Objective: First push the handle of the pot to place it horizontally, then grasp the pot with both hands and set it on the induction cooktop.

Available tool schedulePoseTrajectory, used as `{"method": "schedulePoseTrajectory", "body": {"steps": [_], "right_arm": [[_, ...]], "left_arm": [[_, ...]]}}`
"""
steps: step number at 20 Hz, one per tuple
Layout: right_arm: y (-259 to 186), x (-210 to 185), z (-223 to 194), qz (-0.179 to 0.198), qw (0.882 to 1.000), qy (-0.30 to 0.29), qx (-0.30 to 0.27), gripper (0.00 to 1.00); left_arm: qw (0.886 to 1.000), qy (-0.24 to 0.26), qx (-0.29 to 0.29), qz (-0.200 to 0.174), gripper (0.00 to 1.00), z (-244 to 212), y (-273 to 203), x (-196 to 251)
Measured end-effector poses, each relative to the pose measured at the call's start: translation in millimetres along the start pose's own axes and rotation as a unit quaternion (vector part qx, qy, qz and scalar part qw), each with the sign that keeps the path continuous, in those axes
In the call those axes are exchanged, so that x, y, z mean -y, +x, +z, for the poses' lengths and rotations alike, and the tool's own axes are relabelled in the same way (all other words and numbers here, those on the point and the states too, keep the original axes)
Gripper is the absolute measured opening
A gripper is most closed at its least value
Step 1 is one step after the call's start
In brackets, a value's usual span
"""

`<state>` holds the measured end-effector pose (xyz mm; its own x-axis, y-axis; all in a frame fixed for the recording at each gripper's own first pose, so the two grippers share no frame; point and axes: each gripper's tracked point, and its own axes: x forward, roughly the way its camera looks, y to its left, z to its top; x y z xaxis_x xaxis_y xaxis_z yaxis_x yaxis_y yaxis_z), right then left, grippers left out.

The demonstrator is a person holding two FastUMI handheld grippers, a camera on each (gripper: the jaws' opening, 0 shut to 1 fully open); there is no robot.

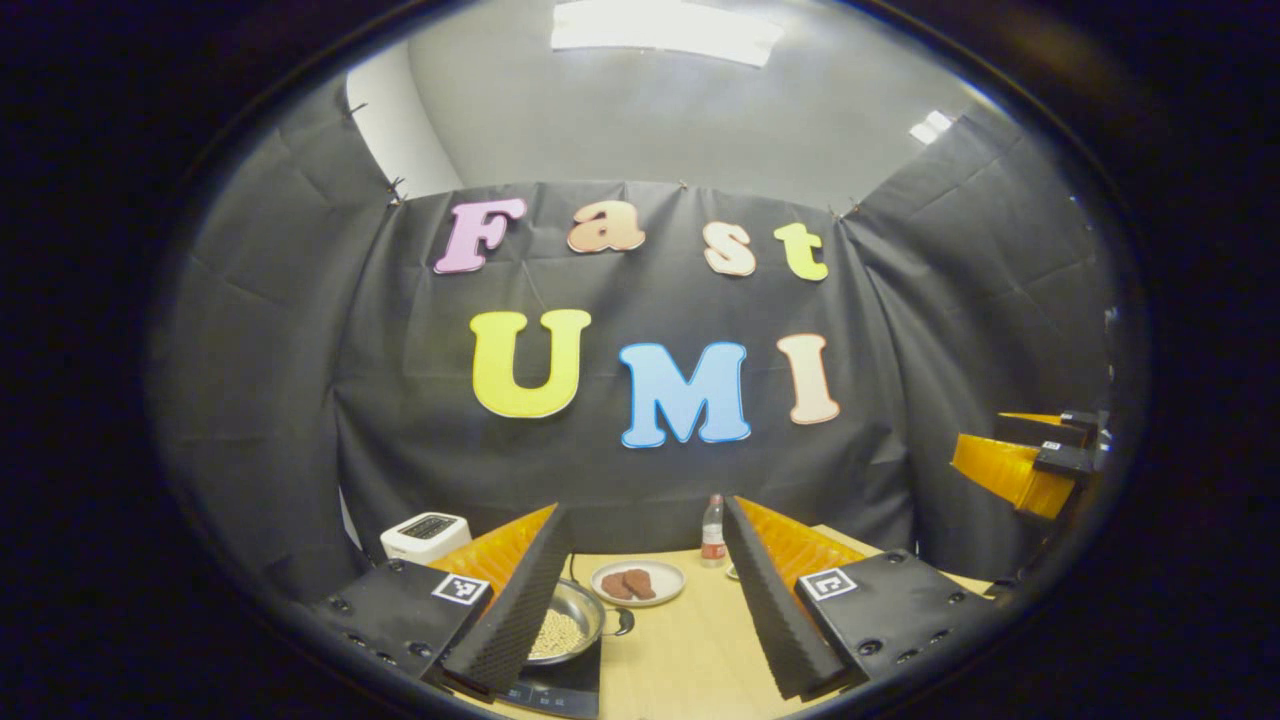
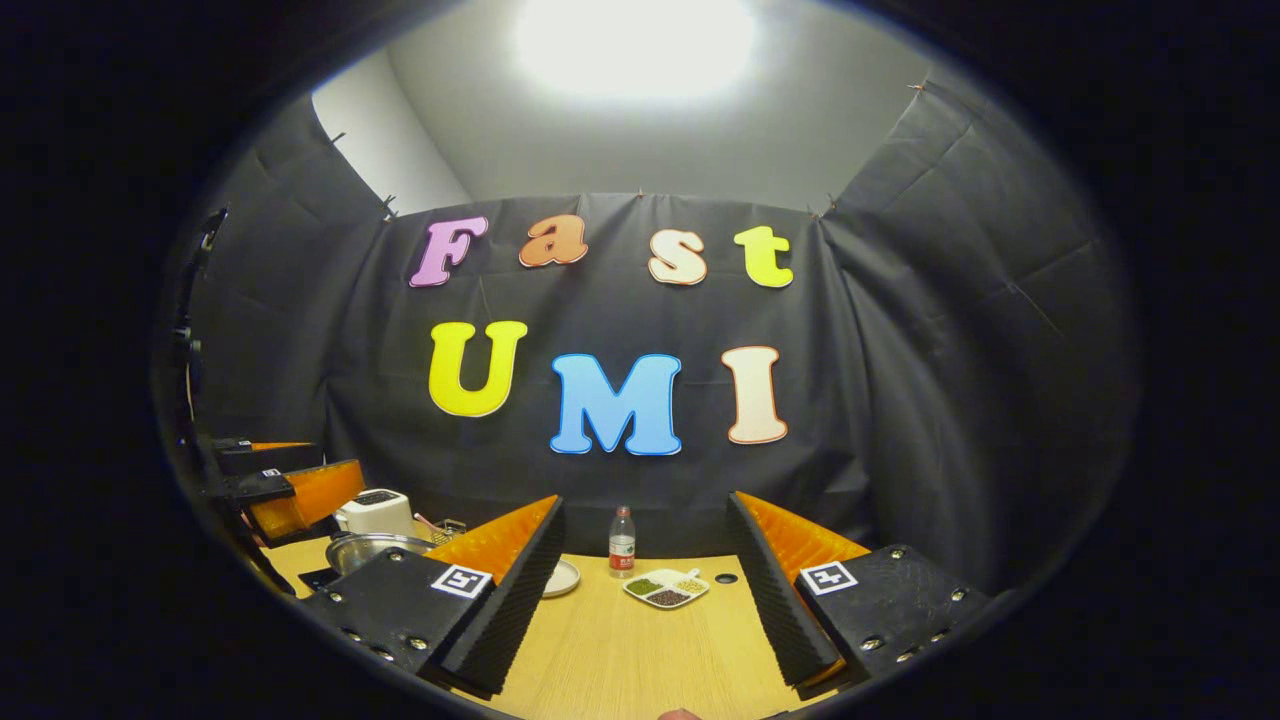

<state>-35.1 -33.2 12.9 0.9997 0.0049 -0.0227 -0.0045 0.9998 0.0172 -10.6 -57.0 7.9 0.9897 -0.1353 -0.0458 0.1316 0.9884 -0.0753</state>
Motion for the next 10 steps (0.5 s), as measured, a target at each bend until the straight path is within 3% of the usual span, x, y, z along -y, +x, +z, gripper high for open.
{"method": "schedulePoseTrajectory", "body": {"steps": [4,7,10], "right_arm": [[-5,-9,-1,0.006,1.0,0.0,-0.003,0.96],[-9,-11,-1,0.004,1.0,0.007,-0.007,0.96],[-12,-15,-2,0.002,1.0,0.008,-0.011,0.96]], "left_arm": [[1.0,0.002,0.006,0.002,1.0,5,-12,-10],[1.0,0.001,0.001,0.005,0.94,1,-17,-17],[1.0,-0.005,-0.005,0.011,0.97,-2,-21,-27]]}}
